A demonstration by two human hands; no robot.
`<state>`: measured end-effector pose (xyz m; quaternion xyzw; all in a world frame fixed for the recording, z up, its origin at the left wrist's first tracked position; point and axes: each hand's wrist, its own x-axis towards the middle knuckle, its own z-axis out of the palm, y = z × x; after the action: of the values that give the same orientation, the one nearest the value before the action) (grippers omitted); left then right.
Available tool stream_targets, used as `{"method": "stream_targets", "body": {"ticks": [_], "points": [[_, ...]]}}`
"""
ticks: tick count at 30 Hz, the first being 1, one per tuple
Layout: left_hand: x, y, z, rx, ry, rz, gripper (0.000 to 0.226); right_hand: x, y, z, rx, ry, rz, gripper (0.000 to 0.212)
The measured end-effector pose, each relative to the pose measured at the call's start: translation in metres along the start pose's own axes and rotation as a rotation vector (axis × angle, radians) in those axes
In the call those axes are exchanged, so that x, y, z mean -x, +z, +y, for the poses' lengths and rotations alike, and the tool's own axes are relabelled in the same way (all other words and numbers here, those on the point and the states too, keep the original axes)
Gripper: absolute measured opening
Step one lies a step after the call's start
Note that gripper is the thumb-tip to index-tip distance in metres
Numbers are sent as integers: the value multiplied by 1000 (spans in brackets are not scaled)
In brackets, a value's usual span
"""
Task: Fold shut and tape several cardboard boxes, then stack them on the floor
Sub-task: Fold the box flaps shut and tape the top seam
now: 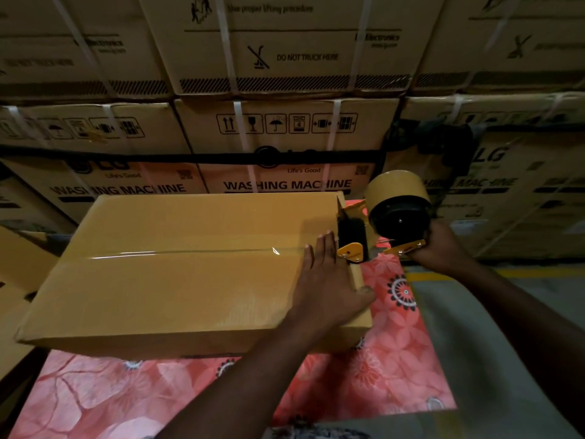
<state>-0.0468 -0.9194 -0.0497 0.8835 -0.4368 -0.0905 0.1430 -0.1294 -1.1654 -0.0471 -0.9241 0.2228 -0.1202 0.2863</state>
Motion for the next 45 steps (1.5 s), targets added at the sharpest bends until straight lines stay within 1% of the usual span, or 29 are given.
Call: {"method": "stream_targets", "body": {"ticks": [2, 5, 7, 8, 10, 12, 13, 15, 18, 22, 23, 25, 27, 28, 29, 31, 33, 34, 35, 36, 37, 38, 39, 40, 41, 42, 43, 44, 45], "points": [[0, 1, -1, -4, -4, -10, 101, -3, -6, 5, 89, -53, -36, 33], [0, 1, 0, -12, -8, -15, 105, -3, -20, 10, 163, -101, -36, 39], [1, 0, 0, -19, -12, -6, 106, -1, -30, 20, 220, -68, -24, 29], [1, 0, 0, -26, -12, 1, 105, 0, -37, 26, 227, -33, -33, 27], [1, 1, 0, -34, -10, 6, 104, 1, -46, 37, 242, 22, -58, 35], [1, 0, 1, -37, -6, 1, 103, 2, -49, 40, 225, 64, -85, 31], [1, 0, 1, -34, -7, -5, 103, 2, -46, 40, 226, 57, -82, 29], [1, -1, 1, -27, -9, -9, 102, -4, -35, 39, 258, 20, -81, 32], [1, -3, 2, -32, -4, -10, 101, -13, -13, 32, 322, 36, -139, 38], [2, -2, 2, -45, -4, -11, 100, -11, 5, 40, 295, 122, -120, 21], [1, -2, 2, -50, -5, -5, 100, -9, 7, 42, 323, 129, -122, 21], [0, -1, 2, -52, -7, 0, 100, -5, 12, 46, 438, 134, -176, 32], [1, 0, 3, -38, -5, 2, 102, 0, 20, 58, 536, 73, -266, 55], [1, -1, 3, -33, -5, 3, 101, 8, 26, 64, 586, 60, -313, 62], [2, -1, 3, -31, -4, 4, 101, 17, 31, 66, 618, 34, -351, 61], [1, -2, 2, -30, -2, 2, 100, 36, 42, 69, 610, -2, -368, 45], [0, -1, 2, -35, -4, 1, 101, 56, 55, 78, 542, -38, -372, 35], [0, -1, 2, -37, -7, 0, 101, 63, 69, 96, 451, -30, -395, 33], [-1, 0, 1, -39, -8, -2, 101, 71, 83, 113, 385, -26, -373, 32], [-1, 1, 1, -41, -7, -3, 101, 80, 99, 129, 306, 40, -335, 30], [0, 1, 1, -45, -6, -4, 101, 92, 112, 132, 212, 164, -285, 20], [0, 0, 1, -45, -5, -7, 101, 103, 121, 125, 117, 250, -221, 21], [1, 0, 0, -43, -3, -14, 101, 113, 127, 114, 3, 407, -272, 23], [1, 0, 0, -41, -2, -19, 102, 122, 133, 105, -185, 606, -360, 22], [0, 0, 0, -44, -1, -21, 102, 128, 138, 95, -297, 775, -442, 25], [0, 0, -1, -47, 1, -19, 103, 133, 144, 96, -337, 833, -486, 28], [0, -1, -1, -49, 3, -19, 104, 135, 147, 89, -327, 828, -515, 32], [0, -1, -1, -52, 7, -23, 104, 134, 147, 87, -282, 787, -552, 40], [0, -2, -2, -54, 12, -33, 103, 131, 142, 81, -196, 729, -654, 51]]}}
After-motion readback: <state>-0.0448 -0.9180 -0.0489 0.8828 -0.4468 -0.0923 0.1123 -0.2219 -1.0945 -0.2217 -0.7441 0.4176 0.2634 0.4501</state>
